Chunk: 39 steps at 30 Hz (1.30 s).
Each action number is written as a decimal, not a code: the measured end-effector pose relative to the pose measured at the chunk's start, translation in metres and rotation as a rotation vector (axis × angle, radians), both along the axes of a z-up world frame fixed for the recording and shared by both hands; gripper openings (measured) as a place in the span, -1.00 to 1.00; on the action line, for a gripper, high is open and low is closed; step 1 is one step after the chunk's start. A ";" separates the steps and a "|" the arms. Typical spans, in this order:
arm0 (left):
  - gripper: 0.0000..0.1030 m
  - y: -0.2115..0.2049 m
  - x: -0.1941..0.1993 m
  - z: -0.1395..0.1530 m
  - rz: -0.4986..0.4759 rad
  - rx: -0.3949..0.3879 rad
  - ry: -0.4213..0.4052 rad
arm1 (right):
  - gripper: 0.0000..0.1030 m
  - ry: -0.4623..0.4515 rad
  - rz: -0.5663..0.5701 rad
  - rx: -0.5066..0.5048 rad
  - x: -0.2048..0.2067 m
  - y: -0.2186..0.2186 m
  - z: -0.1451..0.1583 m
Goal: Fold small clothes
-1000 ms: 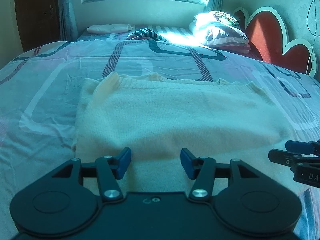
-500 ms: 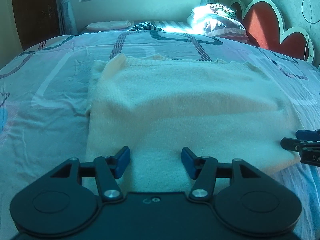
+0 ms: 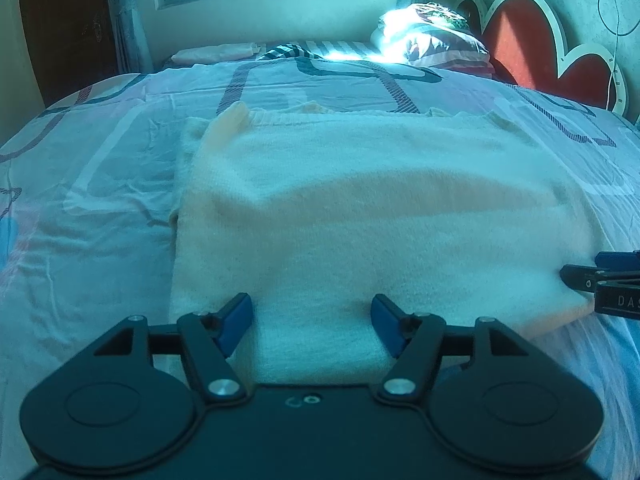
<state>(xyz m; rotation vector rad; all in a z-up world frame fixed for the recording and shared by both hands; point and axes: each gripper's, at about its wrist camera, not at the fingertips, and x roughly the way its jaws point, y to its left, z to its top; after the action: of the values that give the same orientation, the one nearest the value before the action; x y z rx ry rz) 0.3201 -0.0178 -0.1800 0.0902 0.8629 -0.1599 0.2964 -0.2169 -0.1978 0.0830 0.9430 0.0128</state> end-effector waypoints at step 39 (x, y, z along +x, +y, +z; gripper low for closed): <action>0.47 0.055 -0.029 -0.001 0.345 -0.538 0.180 | 0.16 -0.081 0.229 0.176 0.006 0.019 0.032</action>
<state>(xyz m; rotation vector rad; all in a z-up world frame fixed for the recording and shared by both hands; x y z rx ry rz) 0.2911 0.0367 -0.1814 -0.5810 0.9752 -0.0717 0.3022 -0.1979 -0.1656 0.1356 0.8647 0.3091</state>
